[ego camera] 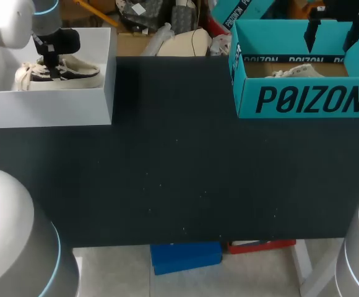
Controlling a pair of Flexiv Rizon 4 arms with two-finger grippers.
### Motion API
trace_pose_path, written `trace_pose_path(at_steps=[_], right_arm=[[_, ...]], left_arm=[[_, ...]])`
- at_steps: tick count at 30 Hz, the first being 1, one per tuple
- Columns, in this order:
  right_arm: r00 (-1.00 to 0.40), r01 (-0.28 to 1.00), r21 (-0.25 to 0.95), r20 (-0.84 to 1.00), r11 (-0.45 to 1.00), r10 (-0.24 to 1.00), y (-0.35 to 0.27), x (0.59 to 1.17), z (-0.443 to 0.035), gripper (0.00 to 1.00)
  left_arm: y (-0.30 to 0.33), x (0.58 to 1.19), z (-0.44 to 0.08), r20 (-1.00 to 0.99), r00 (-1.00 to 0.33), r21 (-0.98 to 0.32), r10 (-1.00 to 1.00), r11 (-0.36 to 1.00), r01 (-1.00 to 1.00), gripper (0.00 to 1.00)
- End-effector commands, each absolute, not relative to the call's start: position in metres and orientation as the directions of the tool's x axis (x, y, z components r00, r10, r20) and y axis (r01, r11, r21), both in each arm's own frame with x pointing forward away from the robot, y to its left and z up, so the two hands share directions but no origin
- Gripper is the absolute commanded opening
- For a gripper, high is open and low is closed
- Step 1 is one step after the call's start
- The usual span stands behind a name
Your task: Take the shoe out of the shoebox, open the shoe tongue, remove and reinsert the insole, then place the shoe into the shoebox
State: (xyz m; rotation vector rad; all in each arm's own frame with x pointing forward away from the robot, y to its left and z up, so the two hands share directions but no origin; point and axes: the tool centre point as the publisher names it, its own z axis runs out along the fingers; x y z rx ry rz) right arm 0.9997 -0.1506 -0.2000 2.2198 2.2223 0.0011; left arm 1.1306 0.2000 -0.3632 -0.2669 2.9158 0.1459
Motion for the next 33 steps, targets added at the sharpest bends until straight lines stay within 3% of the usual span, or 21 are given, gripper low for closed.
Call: trace_pose_path(at_steps=[1, 17, 19, 20, 22, 33], right_arm=[[-0.001, 1.0, 0.001, 0.0, 0.001, 1.0, -0.15, 1.0, -0.2, 1.0], [-0.001, 1.0, 0.001, 0.0, 0.001, 1.0, -0.15, 1.0, -0.2, 1.0], [-0.001, 1.0, 0.001, 0.0, 0.001, 1.0, -0.15, 1.0, -0.2, 1.0], [-0.001, 1.0, 0.001, 0.0, 0.001, 1.0, -0.15, 1.0, -0.2, 1.0], [-0.001, 1.0, 0.001, 0.0, 0.001, 1.0, -0.15, 1.0, -0.2, 1.0], [-0.001, 1.0, 0.001, 0.0, 0.001, 1.0, -0.15, 1.0, -0.2, 1.0]], left_arm=[[0.197, 1.142, -0.379, -0.202, -0.965, 0.088, -0.165, 0.979, -0.186, 0.51], [0.197, 1.154, -0.412, -0.16, -0.979, 0.109, -0.128, 0.983, -0.146, 0.43], [0.197, 1.157, -0.415, -0.16, -0.979, 0.112, -0.127, 0.983, -0.145, 0.36], [0.197, 1.157, -0.415, -0.162, -0.979, 0.121, -0.122, 0.983, -0.142, 0.28], [0.196, 1.157, -0.416, -0.163, -0.979, 0.123, -0.119, 0.983, -0.14, 0.0], [0.19, 1.14, -0.365, -0.184, -0.982, 0.126, -0.047, 0.989, -0.071, 0.0]])
